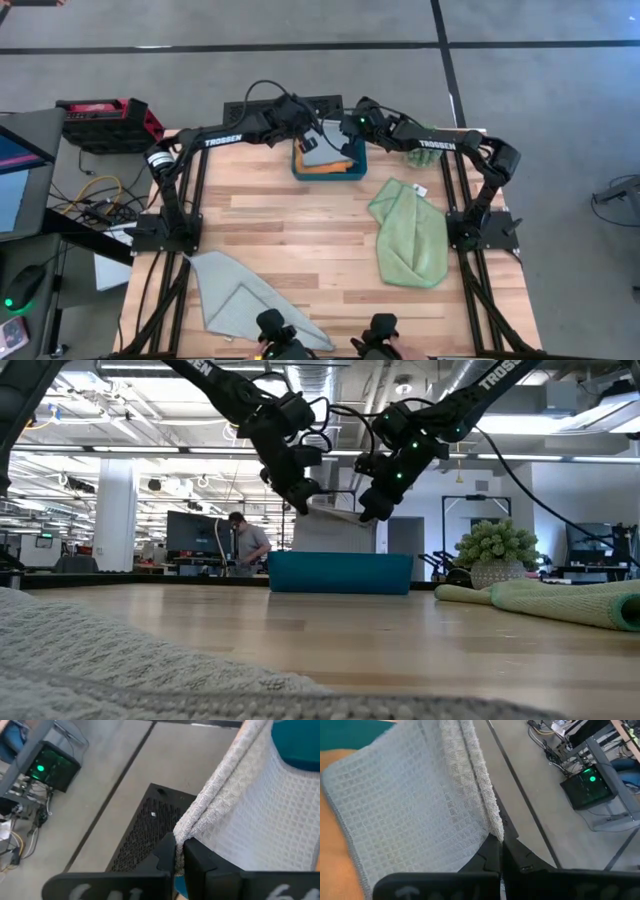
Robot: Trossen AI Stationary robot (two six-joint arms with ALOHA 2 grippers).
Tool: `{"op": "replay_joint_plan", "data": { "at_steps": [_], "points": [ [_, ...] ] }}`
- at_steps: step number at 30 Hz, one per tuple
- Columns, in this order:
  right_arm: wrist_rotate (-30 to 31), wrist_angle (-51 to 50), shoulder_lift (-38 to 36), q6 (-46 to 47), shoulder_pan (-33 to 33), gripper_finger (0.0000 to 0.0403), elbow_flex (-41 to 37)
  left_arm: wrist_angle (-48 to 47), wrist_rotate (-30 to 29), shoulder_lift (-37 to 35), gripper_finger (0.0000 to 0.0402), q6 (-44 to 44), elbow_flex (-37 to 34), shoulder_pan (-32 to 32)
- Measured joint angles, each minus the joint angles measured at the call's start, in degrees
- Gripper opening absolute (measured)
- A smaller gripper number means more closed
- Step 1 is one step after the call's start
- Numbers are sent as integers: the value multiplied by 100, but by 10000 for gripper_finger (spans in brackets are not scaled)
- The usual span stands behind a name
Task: Fold microfiber towels
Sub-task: Put the top gray microfiber cloth in the blue bin
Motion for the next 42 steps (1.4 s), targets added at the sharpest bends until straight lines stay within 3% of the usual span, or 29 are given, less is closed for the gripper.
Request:
{"op": "replay_joint_plan", "data": {
  "at_steps": [7,17,23,28,32,42],
  "points": [
    [114,-181,-180,-31,37,13,-17,-123,110,57,4,72,106,-136],
    [145,-552,-910,-215,52,13,-15,-934,41,43,4,178,1004,-429],
    [91,-463,-1054,-755,48,13,-15,-1469,133,42,4,-701,1115,-631],
    [89,-359,-1049,-1334,8,13,-14,-1408,138,44,4,-1475,1047,-866],
    [152,-429,-1051,-1546,-43,13,122,-954,462,44,4,-1758,1040,-1076],
    [43,-1901,-1091,-1567,-181,10,1195,-140,1012,46,4,-2347,1043,-1426]
  ]
}}
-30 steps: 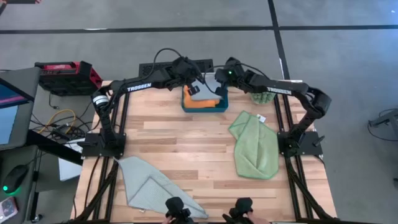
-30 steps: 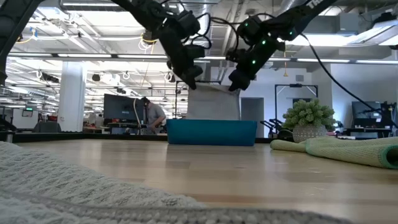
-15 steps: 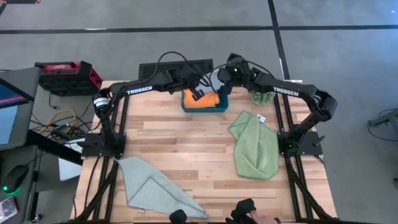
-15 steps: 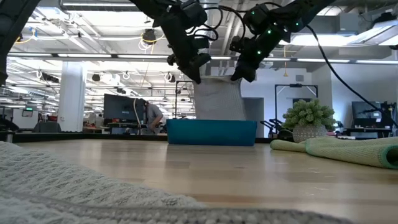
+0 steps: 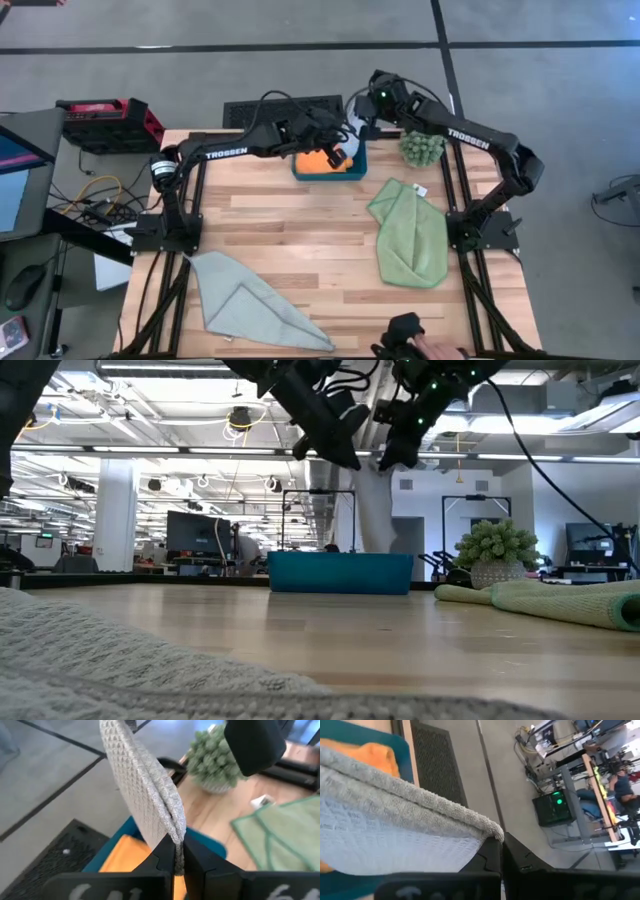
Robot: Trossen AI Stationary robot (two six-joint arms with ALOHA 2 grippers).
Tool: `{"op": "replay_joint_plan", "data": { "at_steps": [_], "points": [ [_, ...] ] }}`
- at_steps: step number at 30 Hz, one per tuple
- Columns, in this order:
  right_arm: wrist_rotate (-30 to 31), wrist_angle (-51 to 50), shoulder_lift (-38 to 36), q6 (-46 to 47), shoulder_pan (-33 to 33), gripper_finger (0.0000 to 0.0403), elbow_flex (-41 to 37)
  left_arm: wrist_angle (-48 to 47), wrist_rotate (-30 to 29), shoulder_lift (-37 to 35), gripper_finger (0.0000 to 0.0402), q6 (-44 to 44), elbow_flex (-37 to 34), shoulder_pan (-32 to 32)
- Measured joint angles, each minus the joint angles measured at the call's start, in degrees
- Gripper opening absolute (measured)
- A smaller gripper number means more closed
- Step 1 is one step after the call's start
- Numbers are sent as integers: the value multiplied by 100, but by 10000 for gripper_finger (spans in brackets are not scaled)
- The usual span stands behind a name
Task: Fold microfiber towels
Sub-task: Put the top gray microfiber cloth in the blue bin
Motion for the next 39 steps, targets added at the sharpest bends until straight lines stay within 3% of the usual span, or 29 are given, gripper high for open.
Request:
{"op": "replay_joint_plan", "data": {
  "at_steps": [6,19,30,39],
  "points": [
    [57,-743,2,61,-25,5,415,875,427,342,4,-162,7,-68],
    [96,-1959,-32,54,-443,5,848,2612,783,992,4,-44,31,-252],
    [147,-1856,-57,-226,-584,4,888,3377,925,1121,4,-9,66,-261],
    [98,-1902,-57,-260,-599,4,888,3212,977,1134,4,-140,59,-272]
  ]
}}
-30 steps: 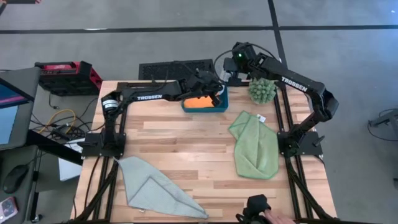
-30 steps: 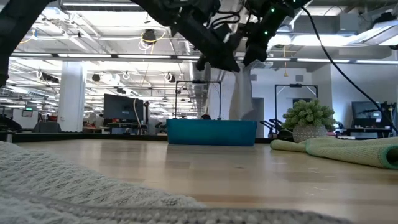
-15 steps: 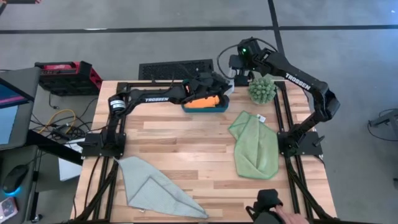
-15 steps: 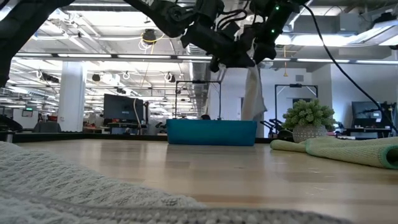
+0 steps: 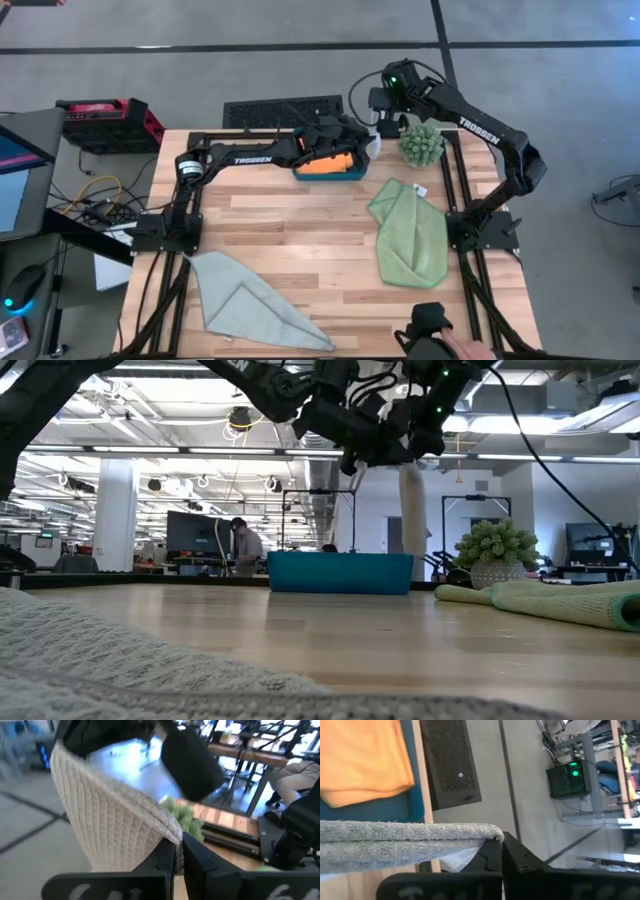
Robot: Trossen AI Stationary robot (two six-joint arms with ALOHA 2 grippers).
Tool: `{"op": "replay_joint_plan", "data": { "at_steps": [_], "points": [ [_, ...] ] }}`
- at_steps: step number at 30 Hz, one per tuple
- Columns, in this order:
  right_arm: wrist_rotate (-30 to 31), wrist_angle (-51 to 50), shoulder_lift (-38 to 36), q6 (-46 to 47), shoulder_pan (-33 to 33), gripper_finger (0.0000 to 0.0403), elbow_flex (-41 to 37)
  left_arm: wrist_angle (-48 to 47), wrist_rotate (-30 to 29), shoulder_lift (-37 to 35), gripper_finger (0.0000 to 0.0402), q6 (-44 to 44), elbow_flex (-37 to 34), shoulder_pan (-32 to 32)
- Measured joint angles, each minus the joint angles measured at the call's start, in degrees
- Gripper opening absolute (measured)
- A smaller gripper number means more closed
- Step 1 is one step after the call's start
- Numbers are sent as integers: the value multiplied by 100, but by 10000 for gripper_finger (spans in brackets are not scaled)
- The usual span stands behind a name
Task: Fold microfiber towels
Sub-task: Put the top gray microfiber cloth in the blue bin
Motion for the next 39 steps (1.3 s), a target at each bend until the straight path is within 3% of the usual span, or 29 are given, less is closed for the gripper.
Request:
{"op": "replay_joint_plan", "data": {
  "at_steps": [11,26,28,30,39],
  "points": [
    [-719,35,133,80,50,4,-201,-1727,-1123,-14,4,-466,-2,-69],
    [-1166,543,1123,-87,336,5,-205,-4186,-2584,-20,4,-1252,-4,-138],
    [-1442,565,1166,-170,340,5,-205,-4533,-2769,-20,4,-1366,-7,-138],
    [-1708,704,1209,-190,358,6,-199,-4727,-2841,-20,4,-1472,-8,-138],
    [-1852,996,1854,-325,451,6,-163,-5607,-2744,-7,4,-2062,-44,-120]
  ]
}}
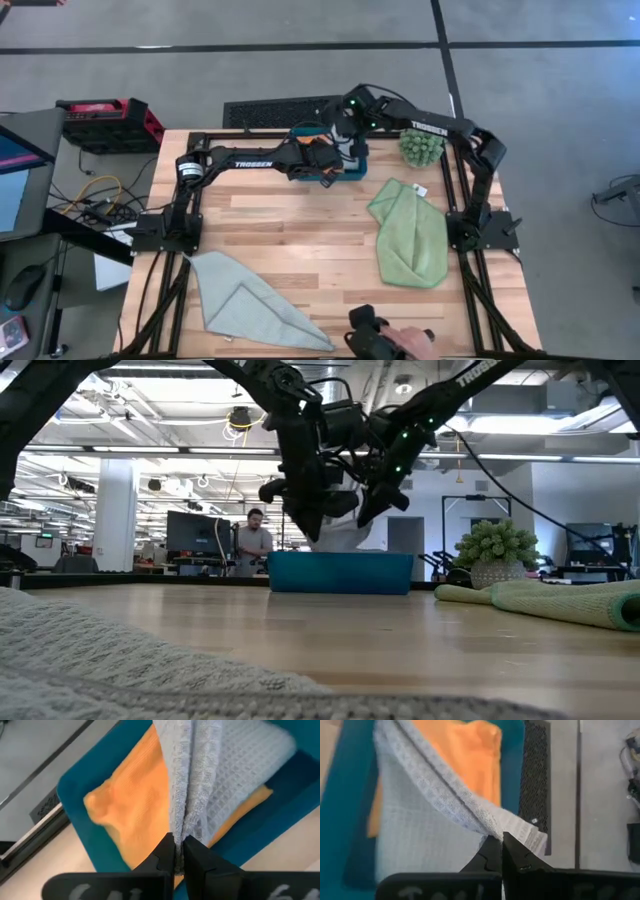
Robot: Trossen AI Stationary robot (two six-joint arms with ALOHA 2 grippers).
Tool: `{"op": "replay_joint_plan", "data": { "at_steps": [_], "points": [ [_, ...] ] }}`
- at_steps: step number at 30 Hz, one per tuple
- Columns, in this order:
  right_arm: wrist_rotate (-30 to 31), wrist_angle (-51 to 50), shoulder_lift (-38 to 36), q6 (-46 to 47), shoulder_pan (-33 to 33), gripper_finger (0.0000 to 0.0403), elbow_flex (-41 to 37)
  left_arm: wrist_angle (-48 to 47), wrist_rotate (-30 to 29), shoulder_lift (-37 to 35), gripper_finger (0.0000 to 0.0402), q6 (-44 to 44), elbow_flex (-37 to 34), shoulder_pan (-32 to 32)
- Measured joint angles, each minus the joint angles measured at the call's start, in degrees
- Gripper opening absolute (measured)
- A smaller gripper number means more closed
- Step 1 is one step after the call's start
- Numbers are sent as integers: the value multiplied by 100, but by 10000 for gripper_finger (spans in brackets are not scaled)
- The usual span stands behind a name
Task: Fold microfiber towels
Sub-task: Put the top gray microfiber cloth in the blue bin
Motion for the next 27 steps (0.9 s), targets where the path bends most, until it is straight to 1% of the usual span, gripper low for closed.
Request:
{"op": "replay_joint_plan", "data": {
  "at_steps": [5,8,13,16,21,27],
  "points": [
    [-6,275,65,-12,29,6,12,-126,-1,-2,4,-82,3,11],
    [-60,236,59,-7,32,6,12,-214,46,-4,4,-166,7,11],
    [-523,248,48,-4,72,6,12,-571,52,-4,4,-357,7,32],
    [-439,375,46,6,125,9,12,-567,128,-4,4,-360,7,57],
    [-439,415,43,4,138,35,12,-521,187,-4,19,-342,7,42],
    [-331,478,17,-261,202,74,21,-686,316,-2,60,-516,-15,45]
  ]
}}
